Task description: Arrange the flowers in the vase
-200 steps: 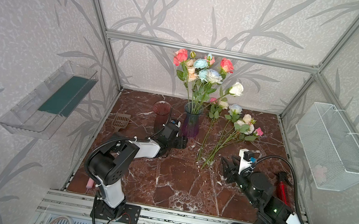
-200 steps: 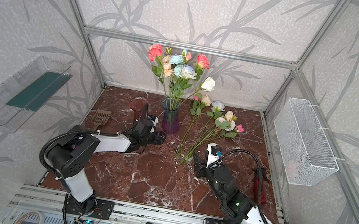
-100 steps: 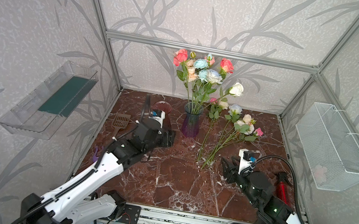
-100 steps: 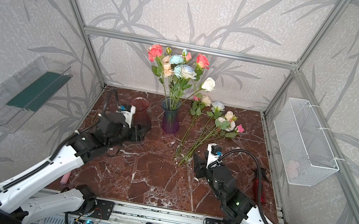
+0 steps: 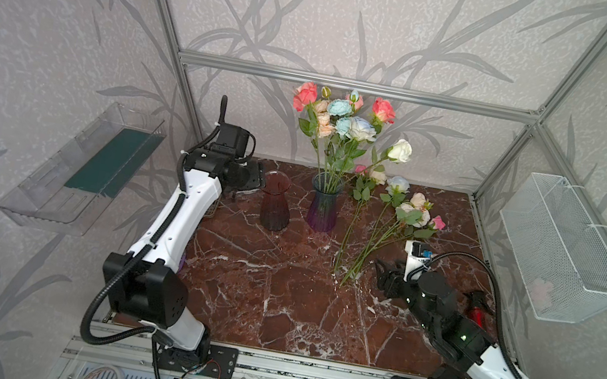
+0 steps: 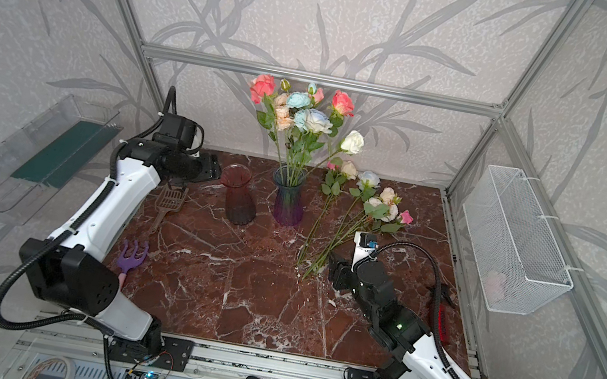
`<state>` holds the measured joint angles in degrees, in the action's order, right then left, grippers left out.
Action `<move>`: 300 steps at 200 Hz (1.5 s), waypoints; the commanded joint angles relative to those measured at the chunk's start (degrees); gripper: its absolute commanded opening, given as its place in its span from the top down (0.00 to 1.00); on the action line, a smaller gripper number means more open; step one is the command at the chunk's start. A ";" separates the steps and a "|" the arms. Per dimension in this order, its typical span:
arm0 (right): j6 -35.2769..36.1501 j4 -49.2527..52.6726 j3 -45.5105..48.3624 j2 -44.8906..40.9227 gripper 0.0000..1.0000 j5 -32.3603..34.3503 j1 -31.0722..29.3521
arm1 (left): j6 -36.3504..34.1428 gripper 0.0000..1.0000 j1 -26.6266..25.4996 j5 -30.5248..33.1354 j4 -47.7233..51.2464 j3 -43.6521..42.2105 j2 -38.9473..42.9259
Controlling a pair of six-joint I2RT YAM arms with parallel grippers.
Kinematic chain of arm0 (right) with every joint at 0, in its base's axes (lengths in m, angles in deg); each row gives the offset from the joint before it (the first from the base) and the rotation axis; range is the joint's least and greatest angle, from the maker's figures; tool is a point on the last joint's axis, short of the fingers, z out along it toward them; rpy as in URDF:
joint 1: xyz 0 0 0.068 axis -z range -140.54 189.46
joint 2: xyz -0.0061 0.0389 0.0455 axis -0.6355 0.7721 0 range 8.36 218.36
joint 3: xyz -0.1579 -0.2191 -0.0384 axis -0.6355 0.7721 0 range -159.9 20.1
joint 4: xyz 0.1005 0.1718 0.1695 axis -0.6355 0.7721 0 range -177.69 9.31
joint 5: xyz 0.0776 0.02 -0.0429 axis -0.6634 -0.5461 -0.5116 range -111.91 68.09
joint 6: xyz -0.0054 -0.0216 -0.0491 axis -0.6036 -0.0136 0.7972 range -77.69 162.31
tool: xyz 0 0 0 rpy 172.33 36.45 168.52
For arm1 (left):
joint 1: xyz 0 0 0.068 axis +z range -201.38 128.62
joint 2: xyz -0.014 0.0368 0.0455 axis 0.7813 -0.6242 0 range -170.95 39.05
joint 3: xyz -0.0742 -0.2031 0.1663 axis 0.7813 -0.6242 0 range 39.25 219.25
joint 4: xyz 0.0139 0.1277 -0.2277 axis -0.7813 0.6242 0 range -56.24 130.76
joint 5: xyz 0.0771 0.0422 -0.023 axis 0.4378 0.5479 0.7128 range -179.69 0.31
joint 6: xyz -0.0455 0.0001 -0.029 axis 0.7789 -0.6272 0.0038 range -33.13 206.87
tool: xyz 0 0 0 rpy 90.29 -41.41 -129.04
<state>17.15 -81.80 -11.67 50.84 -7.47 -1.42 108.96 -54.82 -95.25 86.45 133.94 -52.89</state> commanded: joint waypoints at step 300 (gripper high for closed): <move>-5.94 1.78 -12.28 24.20 0.50 -9.90 17.45 | 0.79 1.00 -20.61 -22.18 12.36 -18.28 12.00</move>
<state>13.50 -76.69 -20.76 68.55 -14.97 14.60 107.87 -73.16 -114.46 96.64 117.59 -44.10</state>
